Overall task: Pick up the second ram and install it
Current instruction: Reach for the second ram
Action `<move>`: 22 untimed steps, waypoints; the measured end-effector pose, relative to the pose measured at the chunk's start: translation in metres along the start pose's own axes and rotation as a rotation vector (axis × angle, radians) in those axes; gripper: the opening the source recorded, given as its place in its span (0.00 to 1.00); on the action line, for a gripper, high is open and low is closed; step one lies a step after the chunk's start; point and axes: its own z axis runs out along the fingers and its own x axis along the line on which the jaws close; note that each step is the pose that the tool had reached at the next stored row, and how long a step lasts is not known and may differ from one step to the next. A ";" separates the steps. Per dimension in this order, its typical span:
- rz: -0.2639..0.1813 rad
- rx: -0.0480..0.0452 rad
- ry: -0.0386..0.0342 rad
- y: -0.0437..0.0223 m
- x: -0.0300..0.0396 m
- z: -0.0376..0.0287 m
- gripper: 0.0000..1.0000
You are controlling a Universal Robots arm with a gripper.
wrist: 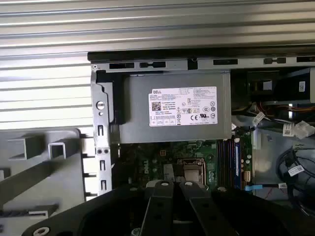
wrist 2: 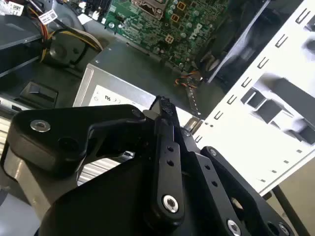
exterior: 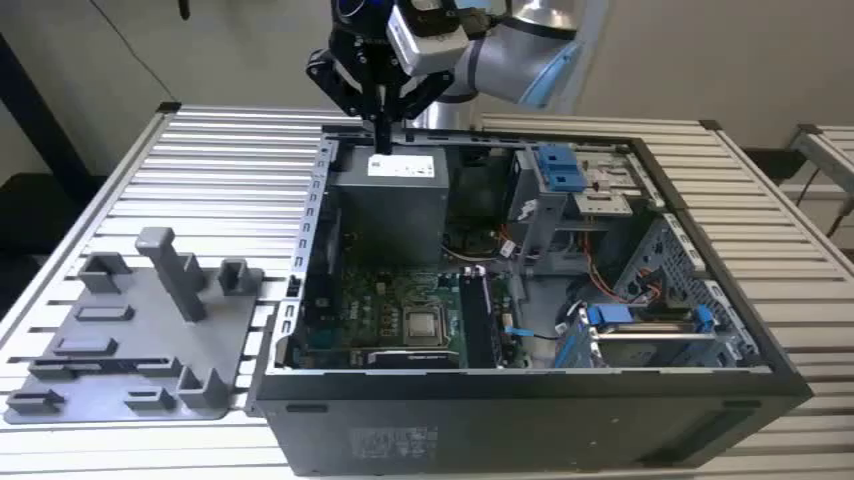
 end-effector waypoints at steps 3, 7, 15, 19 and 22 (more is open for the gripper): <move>0.000 0.0000 0.0000 0.0000 0.0000 0.0000 0.11; 0.000 0.0000 0.0000 0.0000 0.0003 0.0000 0.11; 0.000 0.0002 0.0019 -0.0004 0.0064 -0.0002 0.11; 0.000 0.0002 0.0028 -0.0009 0.0131 -0.0003 0.11; 0.000 0.0002 0.0036 -0.0014 0.0198 -0.0004 0.11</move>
